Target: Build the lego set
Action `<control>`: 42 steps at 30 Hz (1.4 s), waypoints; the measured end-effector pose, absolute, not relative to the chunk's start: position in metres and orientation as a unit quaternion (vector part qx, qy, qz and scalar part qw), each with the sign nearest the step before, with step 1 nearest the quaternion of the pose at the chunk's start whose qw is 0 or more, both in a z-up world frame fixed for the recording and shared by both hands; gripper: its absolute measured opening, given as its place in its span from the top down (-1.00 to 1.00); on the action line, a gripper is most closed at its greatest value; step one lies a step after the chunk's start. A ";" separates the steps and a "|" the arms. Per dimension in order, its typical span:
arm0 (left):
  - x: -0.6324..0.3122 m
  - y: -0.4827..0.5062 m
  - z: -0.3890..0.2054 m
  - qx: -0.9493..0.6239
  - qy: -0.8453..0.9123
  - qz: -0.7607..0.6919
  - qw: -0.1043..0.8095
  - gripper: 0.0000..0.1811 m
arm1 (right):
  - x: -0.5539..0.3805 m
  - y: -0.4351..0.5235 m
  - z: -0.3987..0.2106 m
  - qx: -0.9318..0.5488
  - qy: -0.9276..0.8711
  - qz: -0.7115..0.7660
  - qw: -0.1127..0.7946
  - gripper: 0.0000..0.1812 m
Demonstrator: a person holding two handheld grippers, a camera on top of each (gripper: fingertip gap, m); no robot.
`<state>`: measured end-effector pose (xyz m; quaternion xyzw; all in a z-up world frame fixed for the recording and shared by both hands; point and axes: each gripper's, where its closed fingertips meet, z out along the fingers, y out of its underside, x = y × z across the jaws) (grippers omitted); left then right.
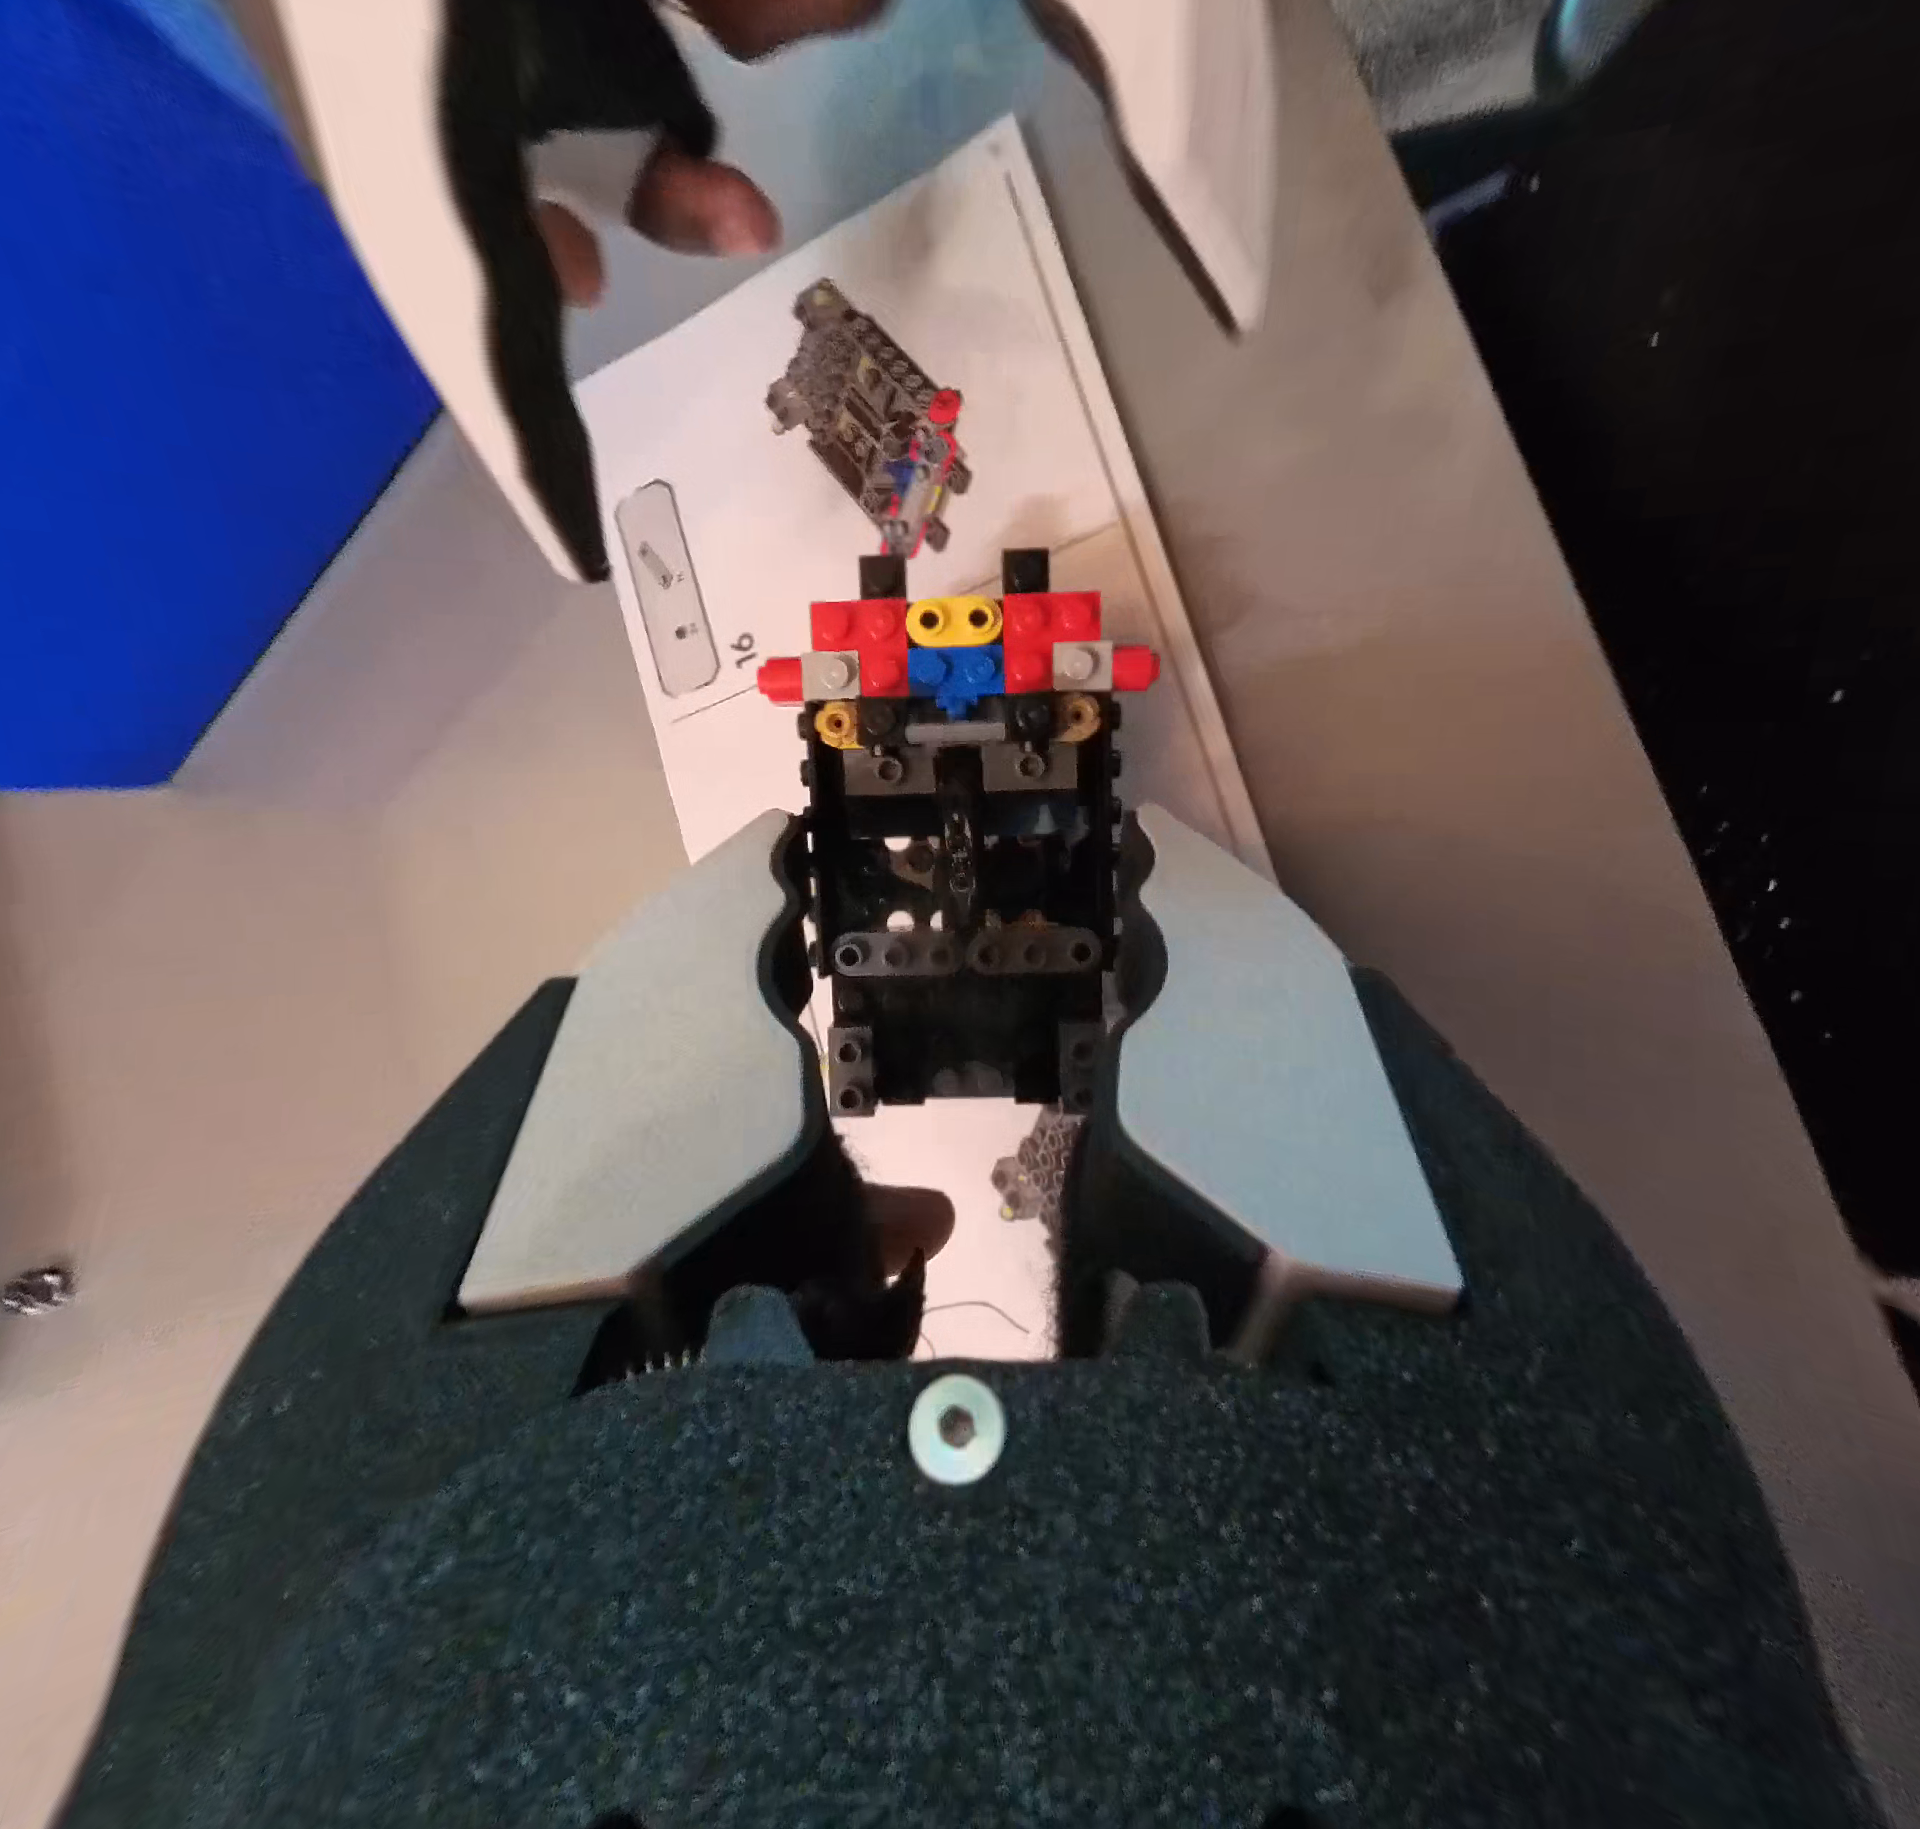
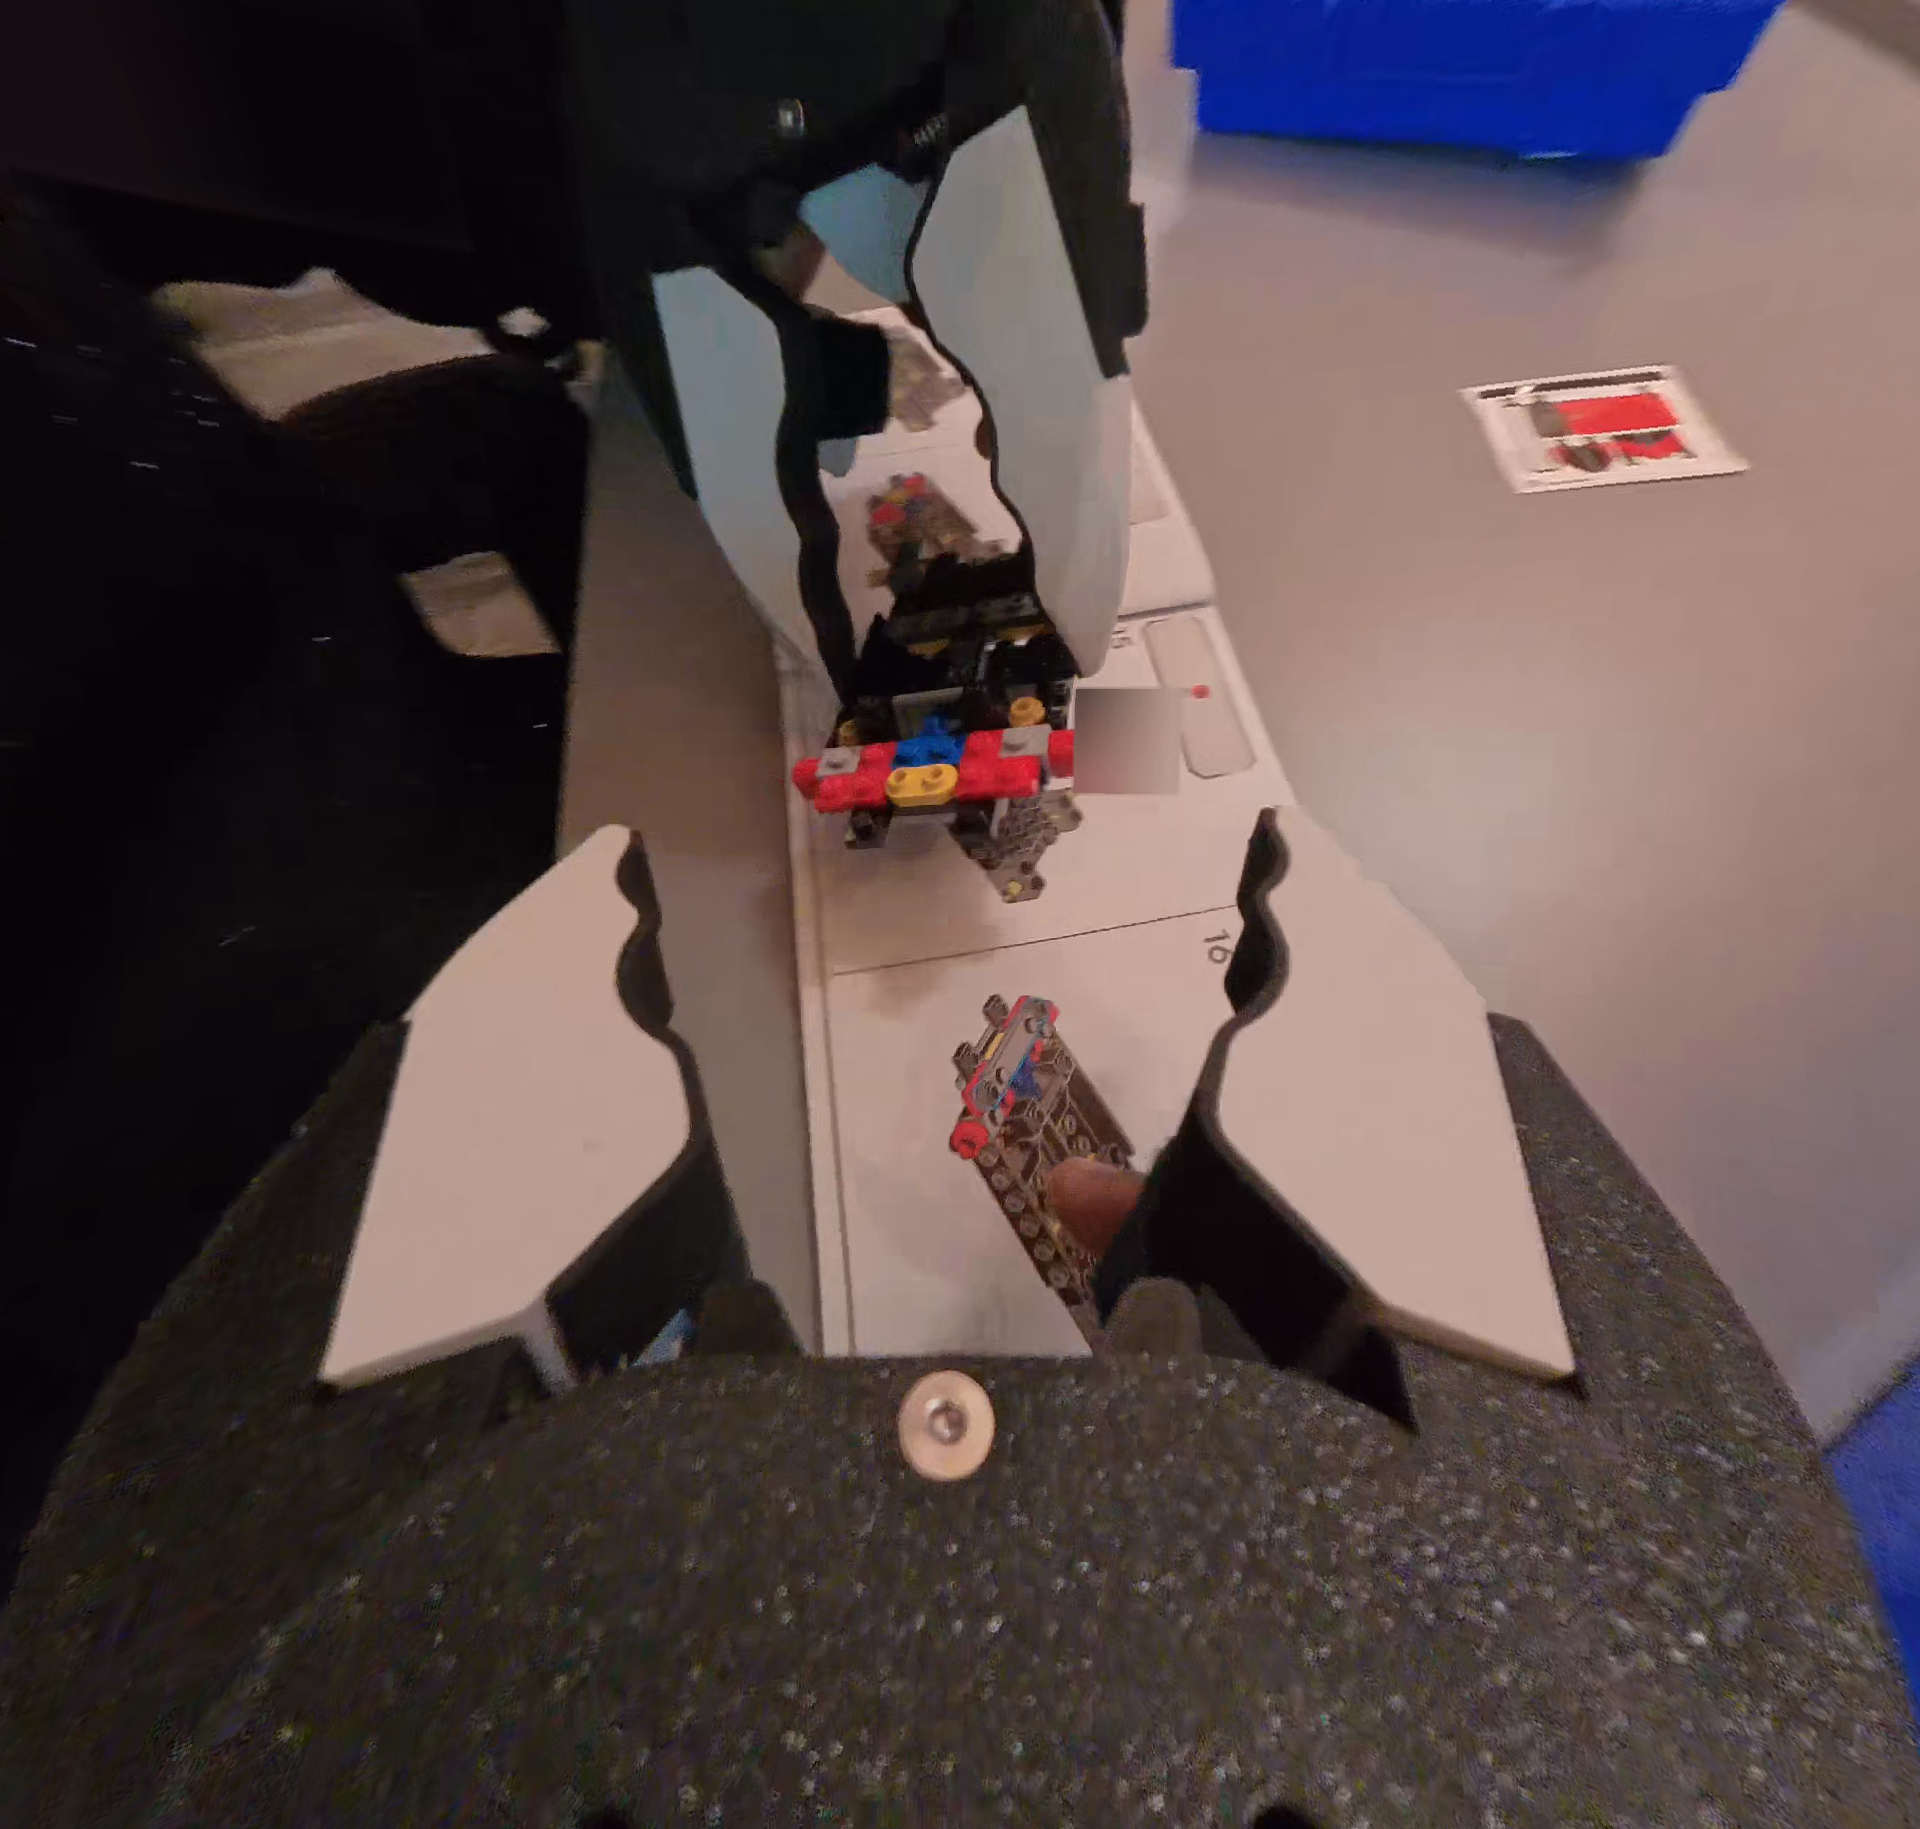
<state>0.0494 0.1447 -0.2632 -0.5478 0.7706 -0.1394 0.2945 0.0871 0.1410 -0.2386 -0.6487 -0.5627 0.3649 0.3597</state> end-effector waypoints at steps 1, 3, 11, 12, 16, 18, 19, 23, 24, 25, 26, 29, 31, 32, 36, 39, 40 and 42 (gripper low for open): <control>0.051 0.145 -0.262 -0.558 0.761 -0.153 0.294 0.38 | 0.084 0.142 -0.242 -0.650 -0.562 0.347 0.376 -0.18; 0.055 0.147 -0.261 -0.577 0.742 -0.173 0.293 0.38 | 0.078 0.143 -0.250 -0.652 -0.563 0.319 0.394 -0.15; 0.056 0.146 -0.269 -0.598 0.738 -0.170 0.264 0.38 | 0.065 0.142 -0.263 -0.650 -0.572 0.307 0.394 -0.03; 0.057 0.145 -0.270 -0.599 0.737 -0.173 0.261 0.38 | 0.065 0.143 -0.264 -0.649 -0.575 0.302 0.397 0.01; 0.059 0.144 -0.272 -0.603 0.734 -0.183 0.253 0.38 | 0.067 0.145 -0.266 -0.647 -0.583 0.285 0.401 0.19; 0.059 0.144 -0.271 -0.602 0.734 -0.186 0.254 0.38 | 0.068 0.145 -0.267 -0.645 -0.586 0.281 0.402 0.20; 0.060 0.143 -0.271 -0.600 0.735 -0.186 0.255 0.38 | 0.068 0.145 -0.267 -0.644 -0.587 0.279 0.403 0.20; 0.060 0.142 -0.274 -0.600 0.737 -0.186 0.250 0.37 | 0.069 0.144 -0.271 -0.647 -0.594 0.274 0.392 0.20; 0.061 0.142 -0.276 -0.601 0.737 -0.184 0.249 0.37 | 0.070 0.144 -0.273 -0.649 -0.595 0.272 0.388 0.20; 0.061 0.143 -0.277 -0.601 0.737 -0.182 0.249 0.37 | 0.070 0.145 -0.274 -0.651 -0.595 0.269 0.386 0.20; 0.061 0.143 -0.278 -0.601 0.738 -0.182 0.248 0.37 | 0.070 0.145 -0.275 -0.653 -0.597 0.268 0.383 0.20; 0.062 0.144 -0.279 -0.609 0.729 -0.193 0.246 0.37 | 0.071 0.147 -0.276 -0.659 -0.592 0.277 0.371 0.20; 0.061 0.148 -0.276 -0.621 0.715 -0.198 0.253 0.25 | 0.072 0.148 -0.273 -0.663 -0.587 0.285 0.367 0.20; 0.057 0.151 -0.276 -0.630 0.710 -0.188 0.252 0.18 | 0.074 0.149 -0.275 -0.669 -0.589 0.278 0.359 0.20; 0.033 0.156 -0.270 -0.655 0.685 -0.171 0.268 0.08 | 0.084 0.150 -0.288 -0.689 -0.600 0.253 0.319 0.20; 0.019 0.156 -0.256 -0.672 0.646 -0.189 0.308 0.10 | 0.087 0.149 -0.287 -0.689 -0.603 0.256 0.311 0.14; 0.015 0.155 -0.251 -0.678 0.630 -0.198 0.323 0.10 | 0.088 0.149 -0.287 -0.689 -0.603 0.256 0.309 0.04; 0.008 0.154 -0.244 -0.687 0.601 -0.217 0.347 0.10 | 0.091 0.148 -0.286 -0.693 -0.602 0.260 0.300 -0.03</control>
